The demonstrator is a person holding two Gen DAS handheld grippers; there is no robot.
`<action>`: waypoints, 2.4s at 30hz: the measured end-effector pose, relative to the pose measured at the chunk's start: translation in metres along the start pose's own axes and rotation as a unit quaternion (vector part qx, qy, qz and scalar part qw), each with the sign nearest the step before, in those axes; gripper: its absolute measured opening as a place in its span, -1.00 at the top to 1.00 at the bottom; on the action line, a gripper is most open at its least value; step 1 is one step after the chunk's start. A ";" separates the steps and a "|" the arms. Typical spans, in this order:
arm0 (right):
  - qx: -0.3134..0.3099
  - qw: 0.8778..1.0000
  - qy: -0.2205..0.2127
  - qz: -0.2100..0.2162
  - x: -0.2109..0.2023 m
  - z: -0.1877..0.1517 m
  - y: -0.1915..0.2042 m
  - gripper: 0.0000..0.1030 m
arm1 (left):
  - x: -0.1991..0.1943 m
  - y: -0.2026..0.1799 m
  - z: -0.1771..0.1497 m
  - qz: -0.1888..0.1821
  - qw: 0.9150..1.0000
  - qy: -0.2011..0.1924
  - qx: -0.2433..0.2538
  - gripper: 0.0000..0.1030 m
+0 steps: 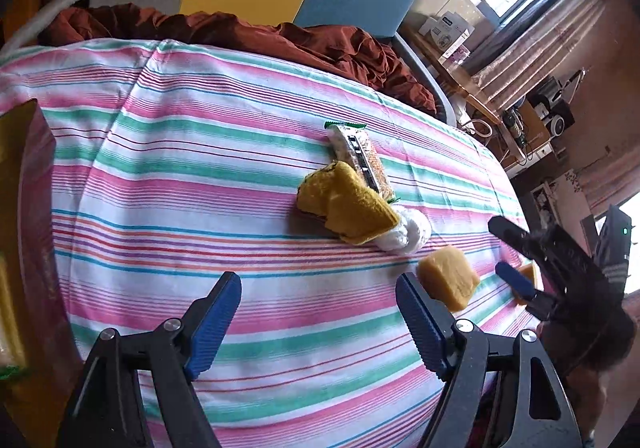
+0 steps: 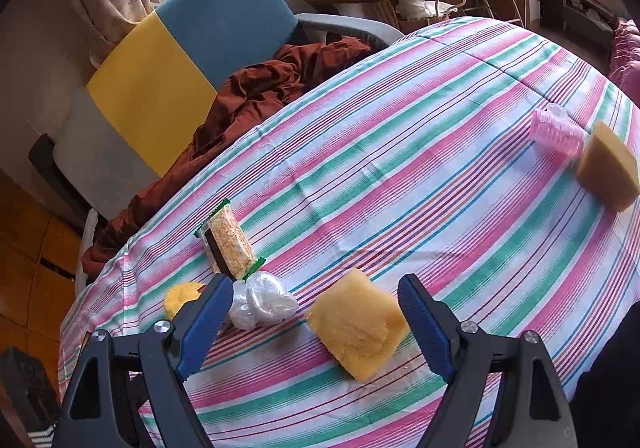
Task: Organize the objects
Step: 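Move the left tool to the remaining items and grasp the yellow knit glove, then grasp the green-edged cracker packet with the right tool while the left tool holds the glove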
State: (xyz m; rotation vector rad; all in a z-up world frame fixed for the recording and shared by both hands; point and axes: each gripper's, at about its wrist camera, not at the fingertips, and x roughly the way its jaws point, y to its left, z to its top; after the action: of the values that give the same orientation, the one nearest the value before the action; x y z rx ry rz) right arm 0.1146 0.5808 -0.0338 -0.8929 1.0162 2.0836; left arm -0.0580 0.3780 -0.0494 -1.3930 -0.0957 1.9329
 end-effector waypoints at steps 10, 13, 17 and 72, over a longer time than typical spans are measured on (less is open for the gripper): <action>0.005 1.000 0.010 0.005 0.006 0.001 -0.002 -0.67 | 0.059 -0.006 0.049 0.001 0.998 0.003 -0.066 -0.58; 0.012 1.000 0.008 0.003 0.006 0.002 -0.005 -0.67 | 0.080 -0.005 0.055 0.004 0.997 0.019 -0.072 -0.52; 0.019 1.000 0.004 -0.001 0.007 0.005 -0.009 -0.67 | 0.085 -0.010 0.052 0.017 1.000 0.011 -0.023 0.14; -0.394 0.904 0.167 0.007 0.135 -0.049 0.178 0.12 | 0.007 0.006 -0.099 -0.015 0.982 -0.076 0.172 0.13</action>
State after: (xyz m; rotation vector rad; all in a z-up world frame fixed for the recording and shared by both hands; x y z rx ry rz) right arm -0.0856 0.4862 -0.0930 -1.6805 0.2771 2.4293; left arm 0.0215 0.3436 -0.0984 -1.0113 0.1380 1.9204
